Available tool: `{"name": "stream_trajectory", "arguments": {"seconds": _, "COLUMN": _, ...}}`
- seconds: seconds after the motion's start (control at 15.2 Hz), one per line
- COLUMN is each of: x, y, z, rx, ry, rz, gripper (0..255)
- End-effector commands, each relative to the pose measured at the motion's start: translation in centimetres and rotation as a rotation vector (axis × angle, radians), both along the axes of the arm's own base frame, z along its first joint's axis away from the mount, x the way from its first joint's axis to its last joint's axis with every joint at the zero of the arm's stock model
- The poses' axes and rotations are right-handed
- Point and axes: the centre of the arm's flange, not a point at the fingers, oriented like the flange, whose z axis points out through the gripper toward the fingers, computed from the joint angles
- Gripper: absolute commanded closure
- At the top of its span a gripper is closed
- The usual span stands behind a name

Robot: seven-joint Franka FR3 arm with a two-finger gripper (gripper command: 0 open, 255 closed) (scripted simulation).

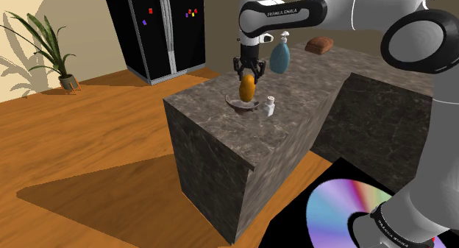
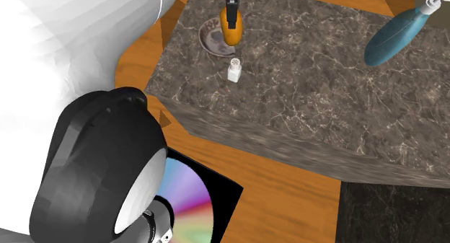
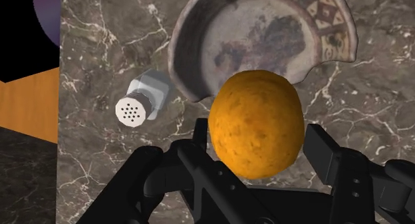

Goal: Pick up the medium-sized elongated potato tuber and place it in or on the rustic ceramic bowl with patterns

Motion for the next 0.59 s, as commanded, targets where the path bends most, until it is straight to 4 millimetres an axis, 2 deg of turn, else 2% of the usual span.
{"name": "stream_trajectory", "arguments": {"seconds": 0.0, "x": 0.05, "y": -0.05, "z": -1.34, "rx": 0.0, "ry": 0.018, "rz": -0.001, "gripper": 255}}
{"name": "stream_trajectory", "arguments": {"seconds": 0.4, "x": 0.05, "y": -0.05, "z": -1.34, "rx": 0.0, "ry": 0.018, "rz": -0.001, "gripper": 255}}
{"name": "stream_trajectory", "arguments": {"seconds": 0.46, "x": 0.13, "y": -0.1, "z": -1.2, "rx": 0.0, "ry": 0.018, "rz": -0.001, "gripper": 0}}
{"name": "stream_trajectory", "arguments": {"seconds": 0.53, "x": 0.18, "y": -0.1, "z": -1.17, "rx": 0.0, "ry": 0.018, "rz": -0.001, "gripper": 0}}
